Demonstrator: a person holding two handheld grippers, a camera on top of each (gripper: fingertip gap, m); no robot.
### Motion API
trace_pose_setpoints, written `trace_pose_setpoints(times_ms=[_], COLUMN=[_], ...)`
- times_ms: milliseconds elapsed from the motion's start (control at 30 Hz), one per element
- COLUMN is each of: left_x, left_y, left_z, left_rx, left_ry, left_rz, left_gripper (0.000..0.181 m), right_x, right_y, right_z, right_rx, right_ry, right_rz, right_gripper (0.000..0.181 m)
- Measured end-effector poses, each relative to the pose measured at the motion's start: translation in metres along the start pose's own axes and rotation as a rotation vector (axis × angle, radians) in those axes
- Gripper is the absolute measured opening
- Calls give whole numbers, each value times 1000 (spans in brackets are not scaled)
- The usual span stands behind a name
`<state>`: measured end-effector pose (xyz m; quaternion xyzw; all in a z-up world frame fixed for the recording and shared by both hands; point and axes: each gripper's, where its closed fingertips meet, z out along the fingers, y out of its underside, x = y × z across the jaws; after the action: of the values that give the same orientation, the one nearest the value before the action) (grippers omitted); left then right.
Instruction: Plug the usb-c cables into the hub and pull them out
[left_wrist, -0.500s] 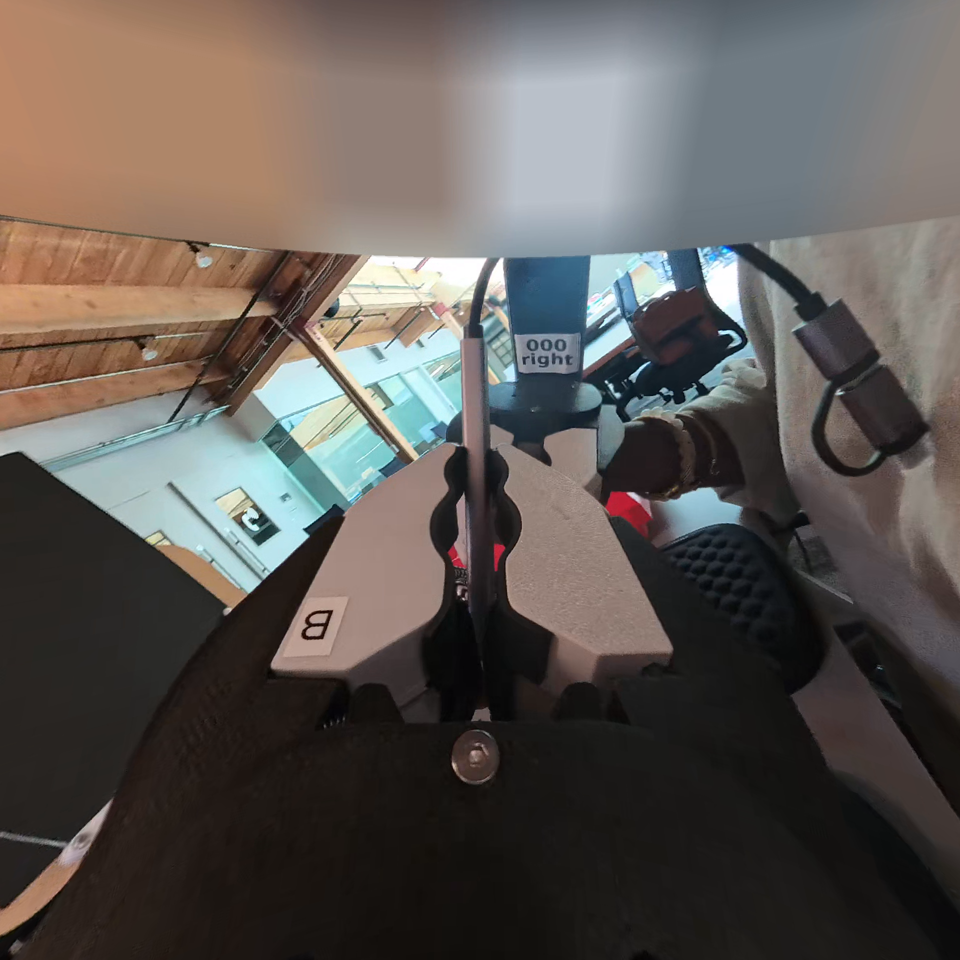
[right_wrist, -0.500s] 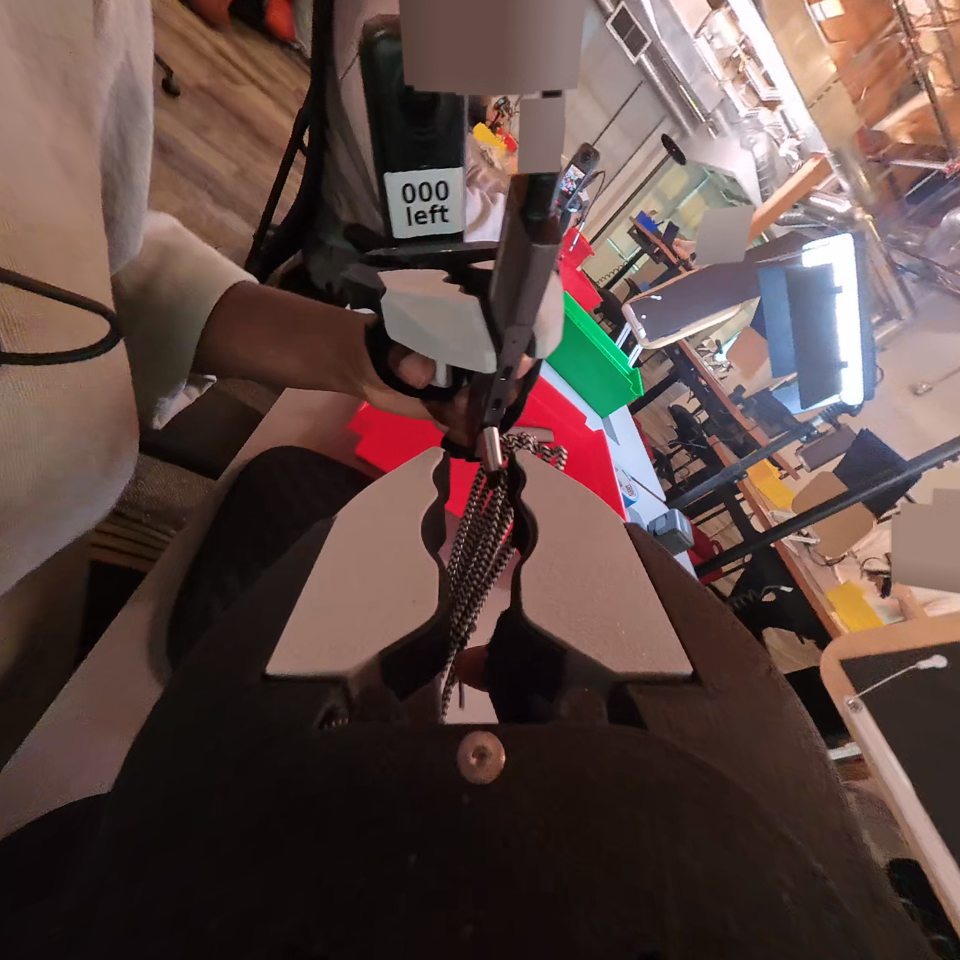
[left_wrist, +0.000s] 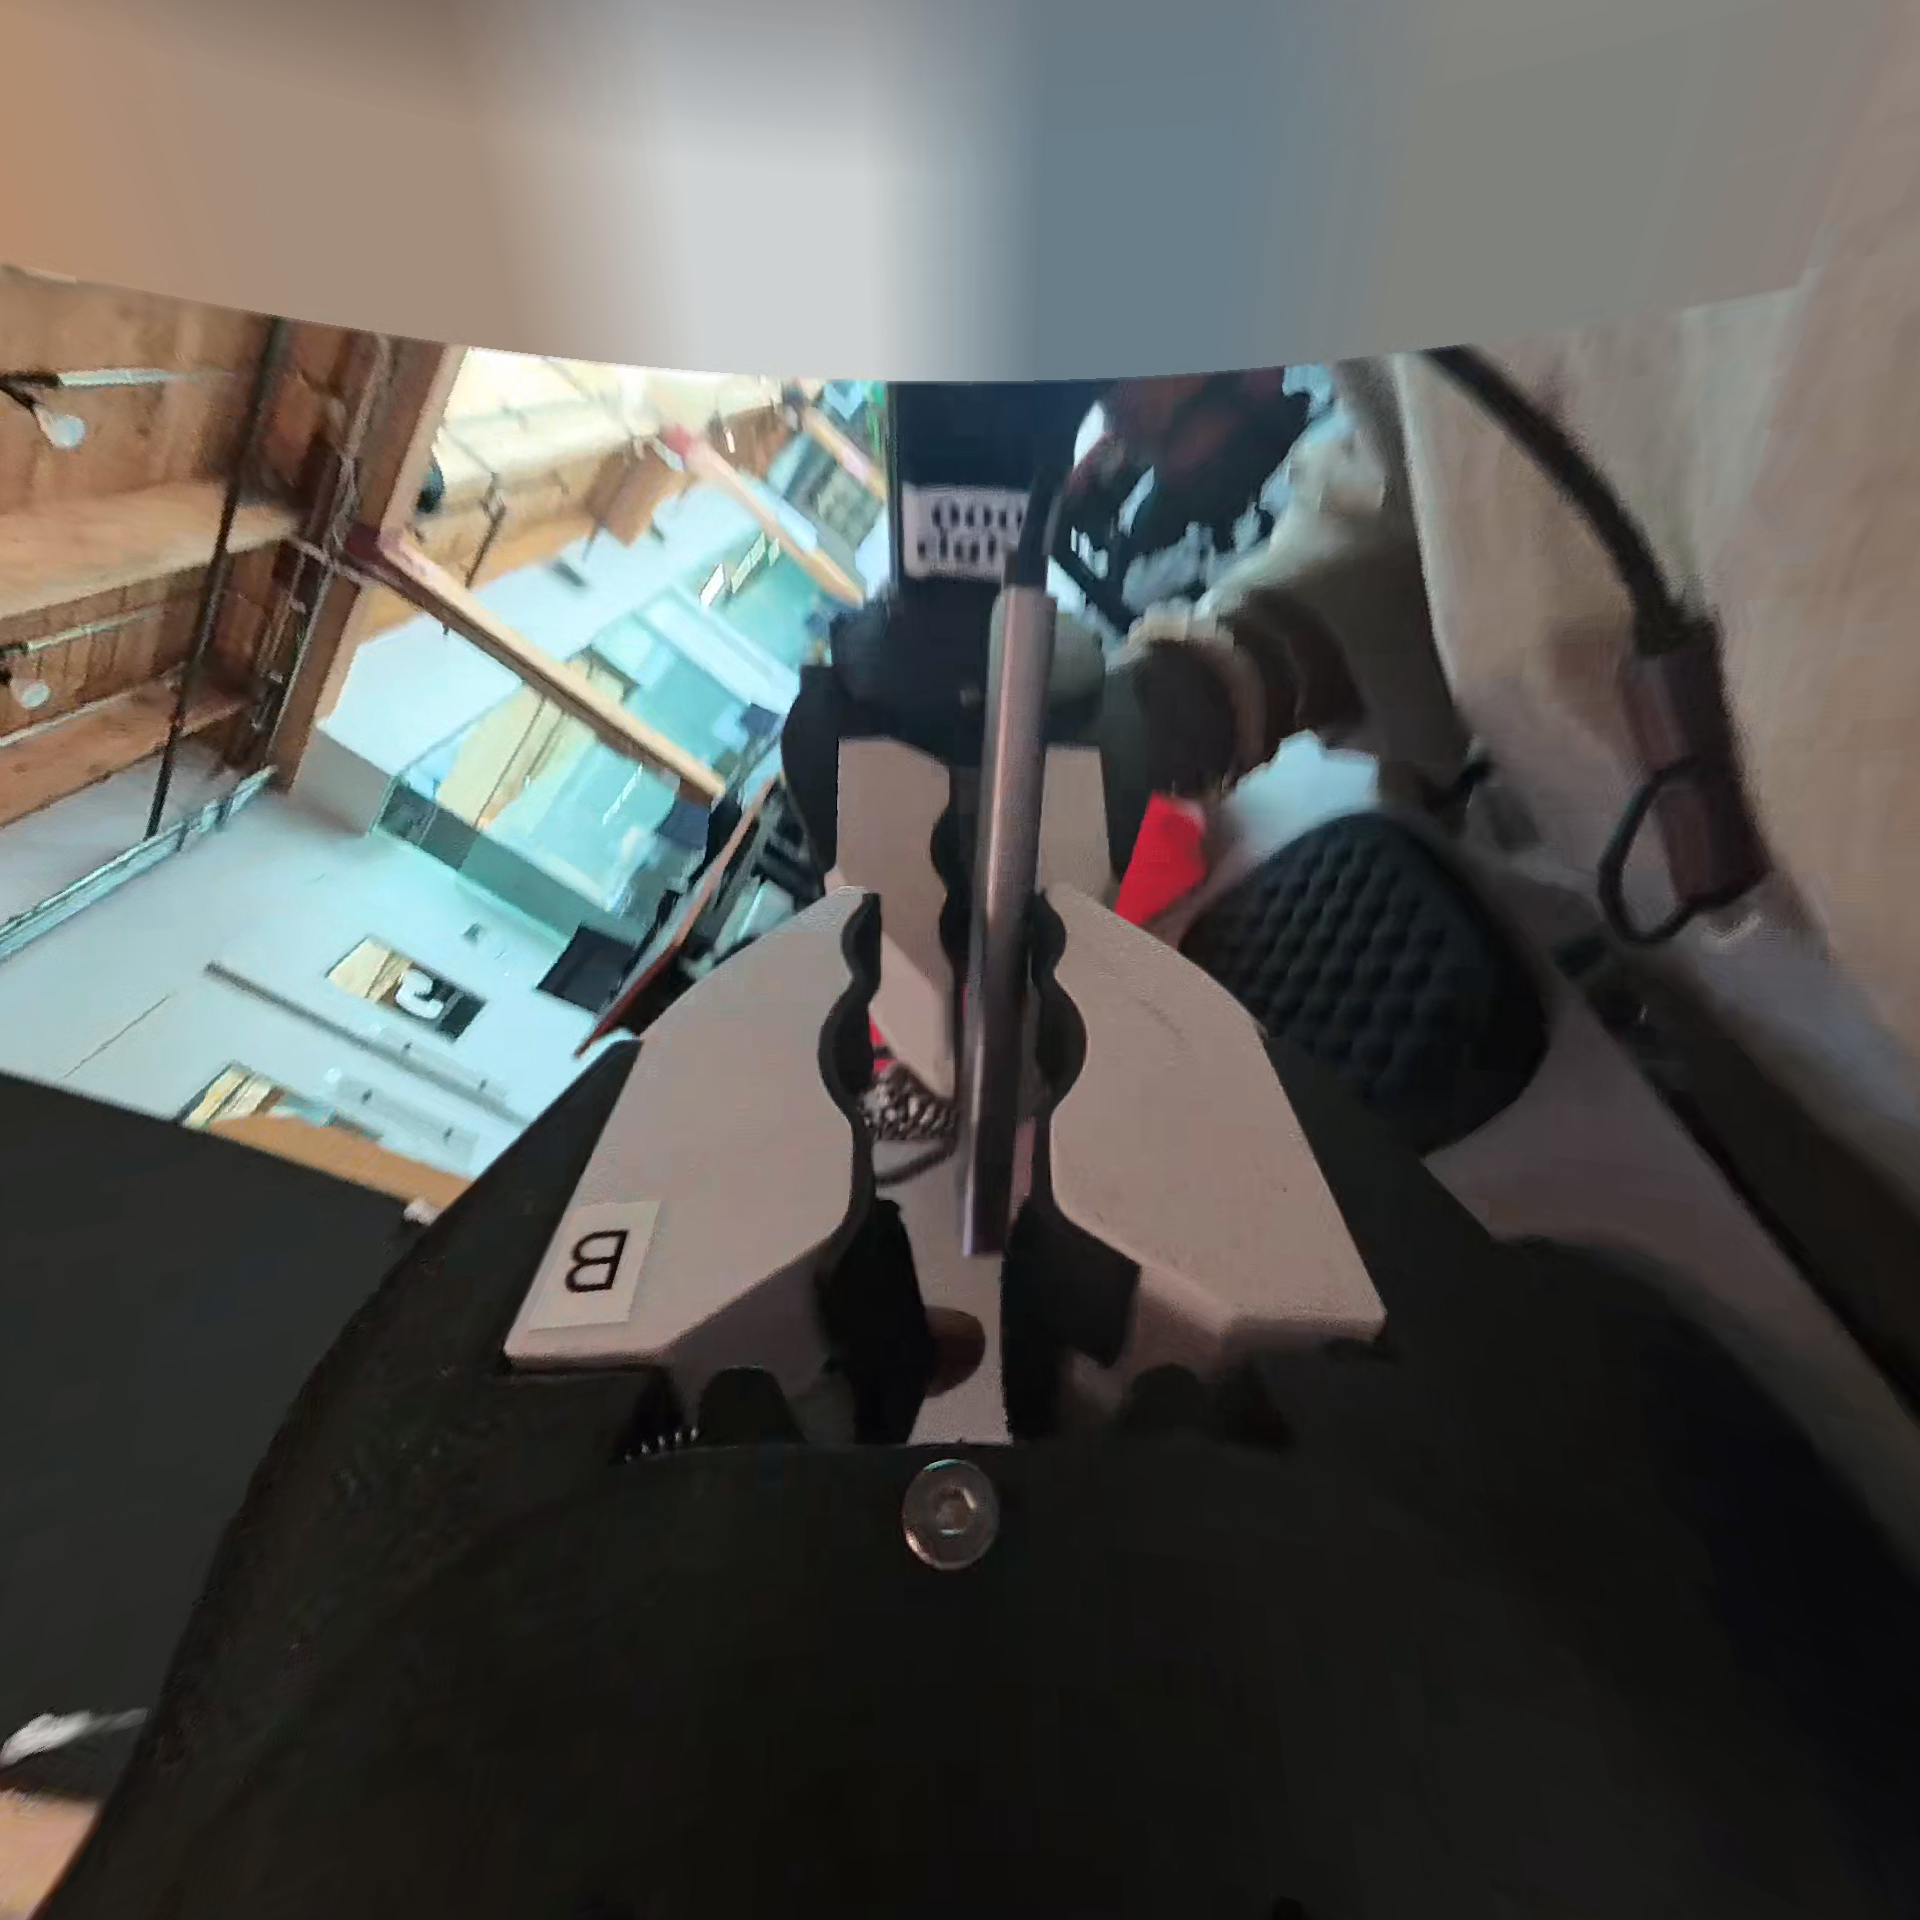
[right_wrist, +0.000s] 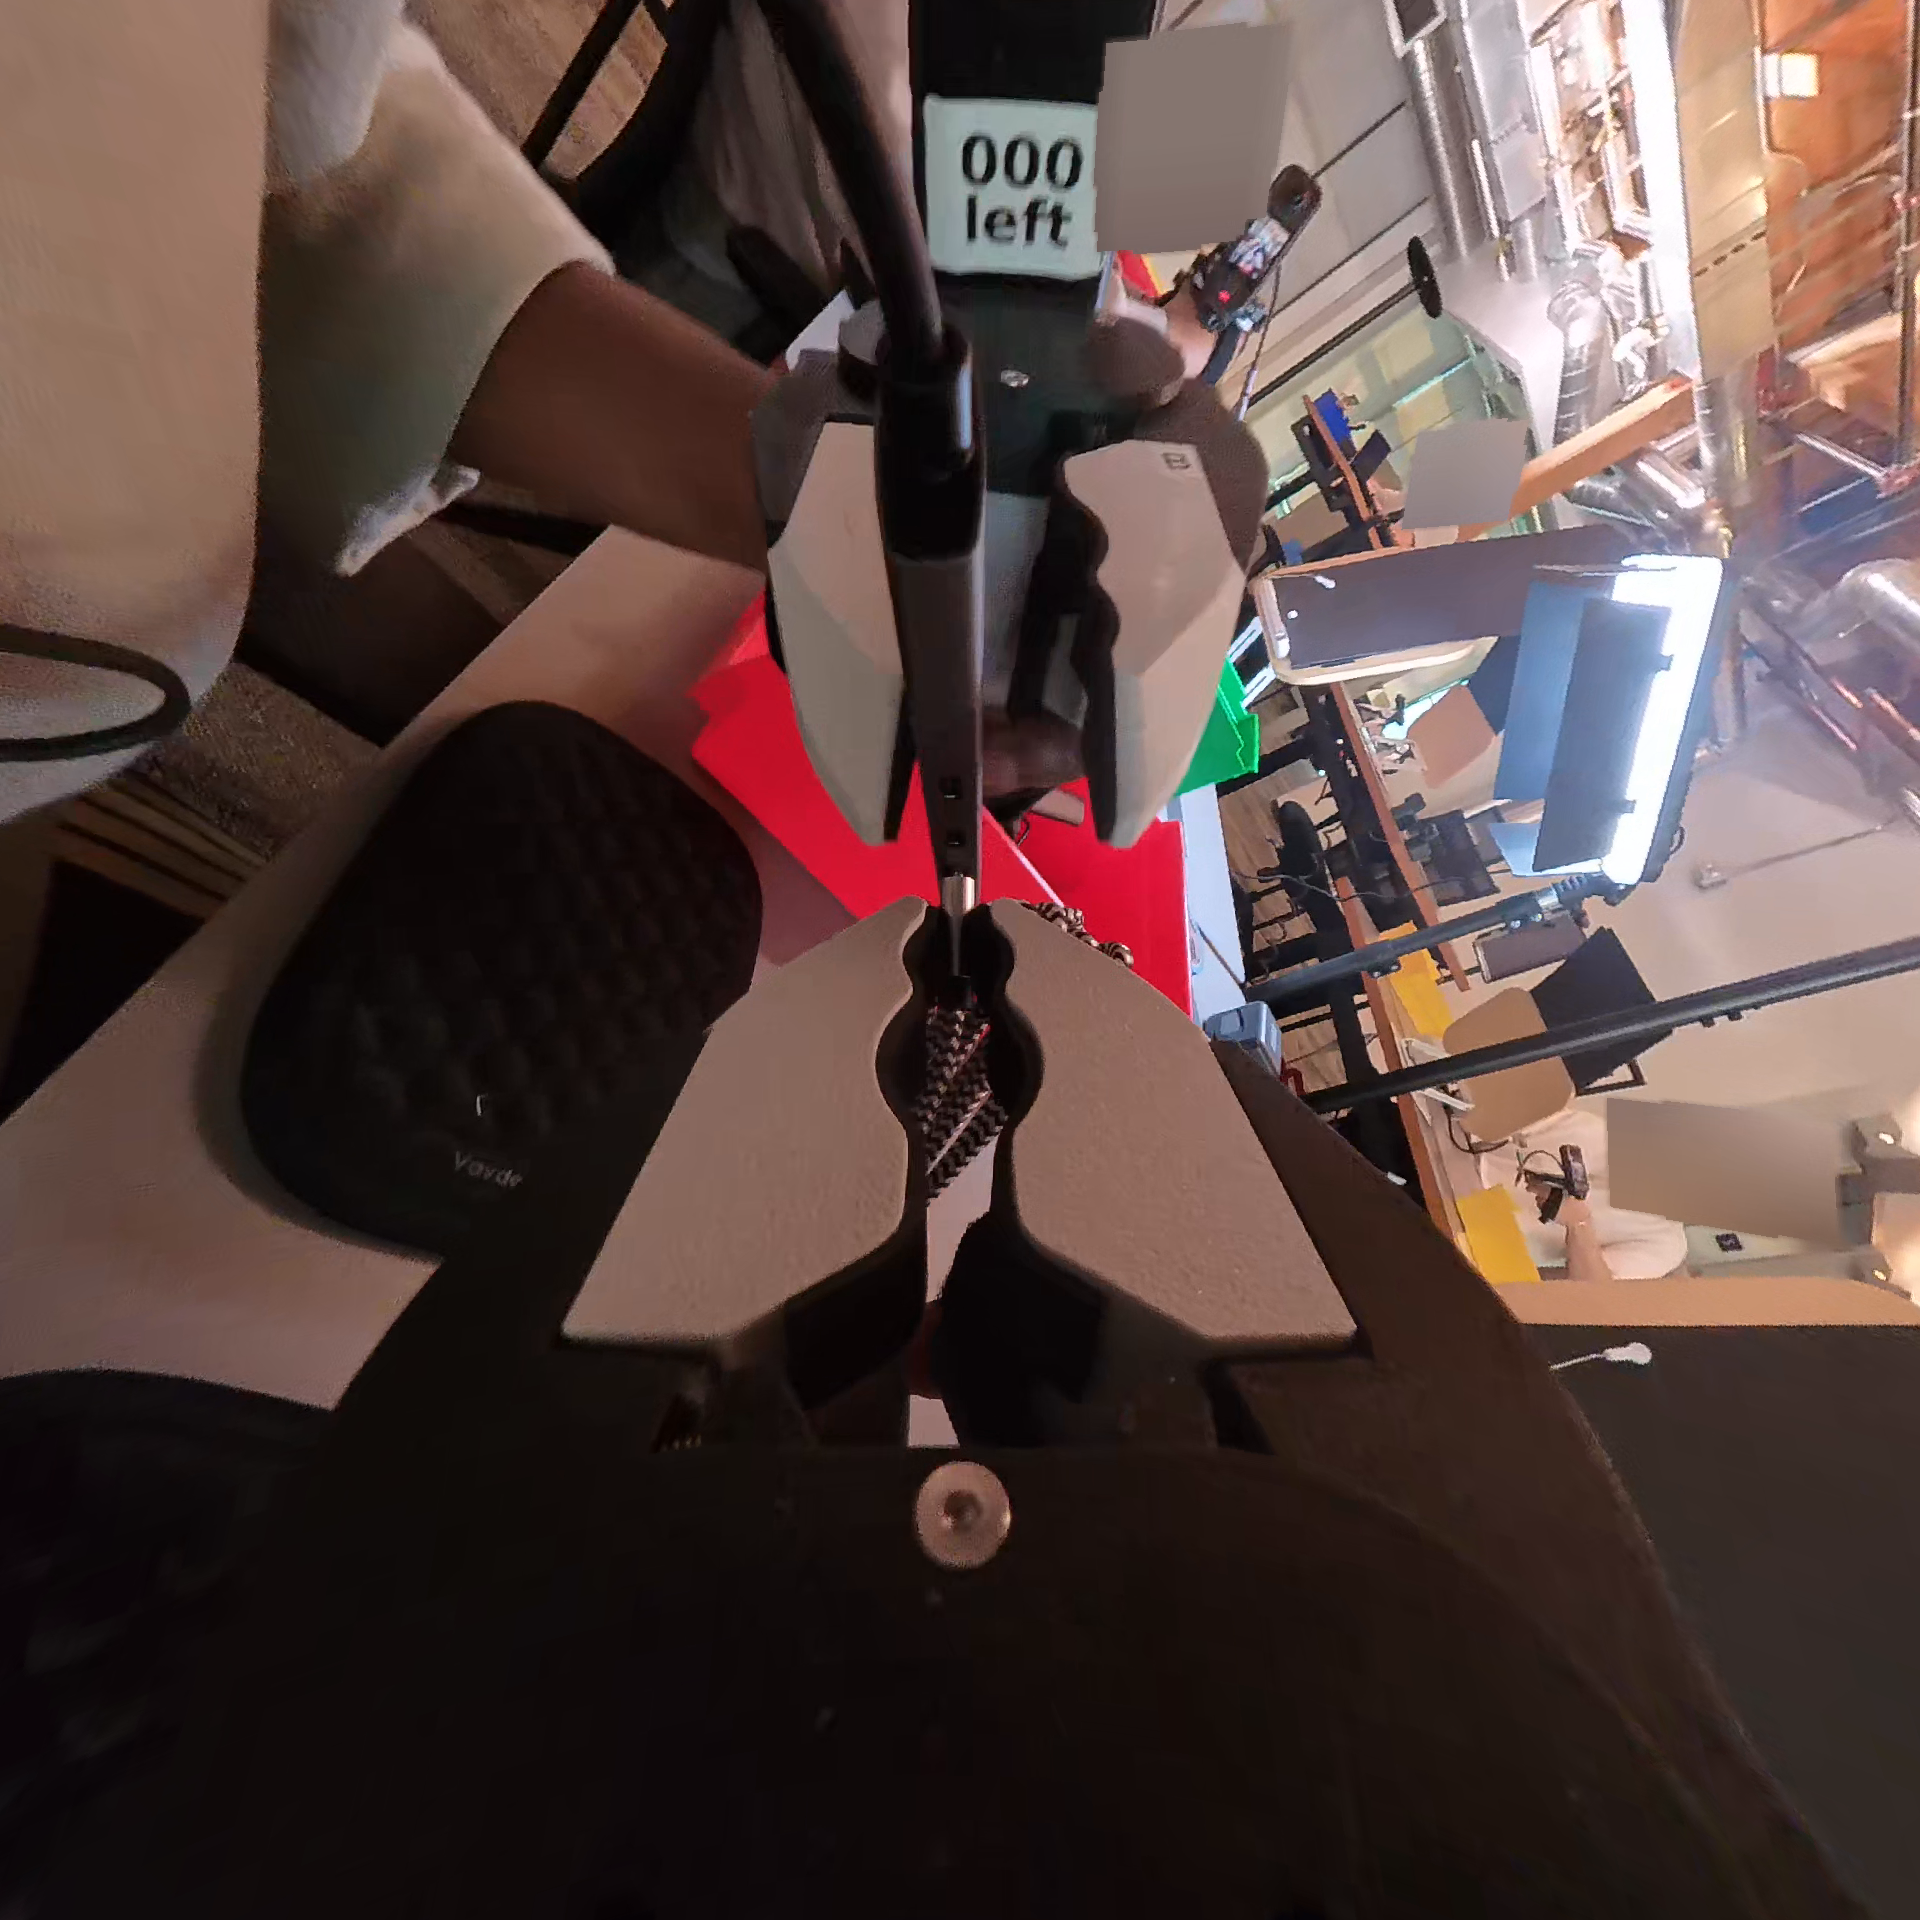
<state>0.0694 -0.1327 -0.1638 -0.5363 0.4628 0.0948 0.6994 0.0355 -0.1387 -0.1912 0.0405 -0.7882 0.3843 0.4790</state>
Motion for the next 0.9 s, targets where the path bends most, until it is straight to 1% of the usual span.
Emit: trace_pose_setpoints(times_ms=[100,200,333,467,533,733,833,900], left_x=[2,8,5,-2,-5,-12,-11,-7], left_y=[19,22,22,17,19,36,47,58], left_z=[0,3,3,2,2,-2,1,2], left_rx=[-163,-214,-257,-322,-386,-611,-632,-645], left_ry=[28,67,55,26,15,-34,-61,-59], left_rz=[72,100,110,165,207,313,238,274], left_gripper=[26,9,8,7,8,8,8,9], right_x=[-3,0,3,9,12,17,15,11], right_y=[3,7,6,-2,-1,8,19,28], right_z=[-1,-3,-6,-13,-14,-14,-12,-10], right_rx=[-15,-25,-33,-14,-35,-151,-189,-214], right_ry=[-10,8,27,67,93,139,141,116], right_rz=[-16,-17,-61,-118,-140,-166,-153,-152], right_gripper=[5,5,5,5,5,5,5,5])
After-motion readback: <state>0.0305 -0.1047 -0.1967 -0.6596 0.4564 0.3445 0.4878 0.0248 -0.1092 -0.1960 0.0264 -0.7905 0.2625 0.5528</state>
